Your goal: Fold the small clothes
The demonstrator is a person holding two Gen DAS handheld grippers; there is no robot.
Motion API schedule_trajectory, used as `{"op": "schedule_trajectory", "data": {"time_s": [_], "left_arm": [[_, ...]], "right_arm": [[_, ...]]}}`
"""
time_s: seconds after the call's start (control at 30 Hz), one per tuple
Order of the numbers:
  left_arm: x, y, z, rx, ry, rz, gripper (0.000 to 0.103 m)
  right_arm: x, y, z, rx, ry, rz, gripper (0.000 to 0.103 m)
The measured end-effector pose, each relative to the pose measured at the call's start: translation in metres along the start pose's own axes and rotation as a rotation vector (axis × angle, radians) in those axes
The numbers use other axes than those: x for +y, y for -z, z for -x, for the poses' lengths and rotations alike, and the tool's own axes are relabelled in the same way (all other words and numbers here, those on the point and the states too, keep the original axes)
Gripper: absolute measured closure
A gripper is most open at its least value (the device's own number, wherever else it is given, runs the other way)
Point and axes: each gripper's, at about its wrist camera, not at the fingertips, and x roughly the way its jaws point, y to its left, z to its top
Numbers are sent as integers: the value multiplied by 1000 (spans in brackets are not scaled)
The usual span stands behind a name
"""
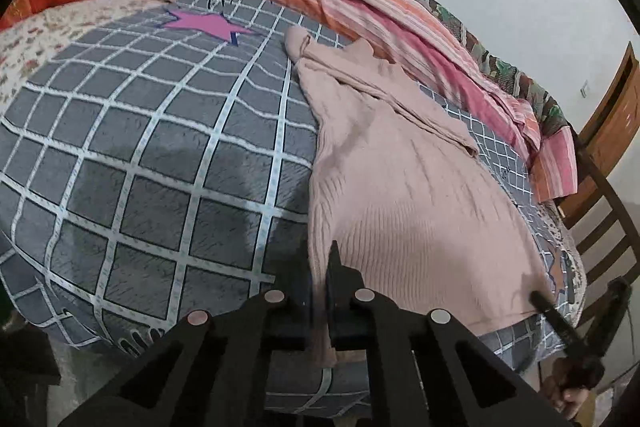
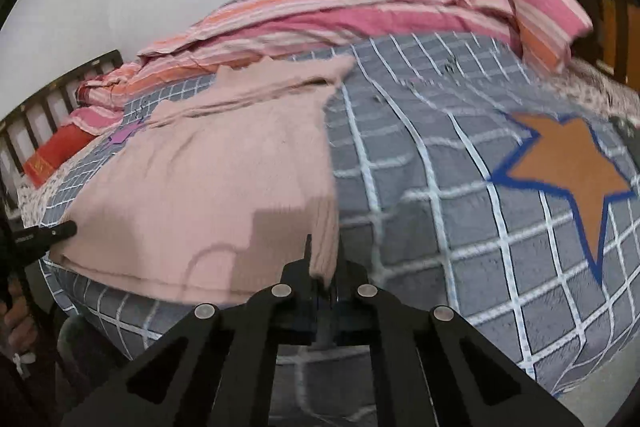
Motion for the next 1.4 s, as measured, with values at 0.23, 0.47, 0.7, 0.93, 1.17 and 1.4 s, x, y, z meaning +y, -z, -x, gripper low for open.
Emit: {"op": "schedule_trajectory", "data": {"time_s": [0.23, 0.47, 0.7, 0.93, 1.17, 1.4], "left_arm": [[-9, 10, -12, 63, 29, -27, 90], [-15, 10, -21, 44, 52, -41, 72], [-21, -27, -34, 23, 80, -17, 72], [-17, -24, -34, 43, 109, -24, 72], [-9, 2, -18, 93, 142, -28, 72], [-13, 21, -12, 86, 103, -59, 73]], "right_arm": [[14, -2, -2, 18, -35, 8, 92], [11, -8, -12, 18, -27, -16, 64], [7, -38, -33, 47, -66, -43, 64], [8, -36, -34, 72, -81, -44, 65], [8, -15, -20, 127, -117, -16, 65], [7, 0, -21, 115, -91, -24, 75]]}}
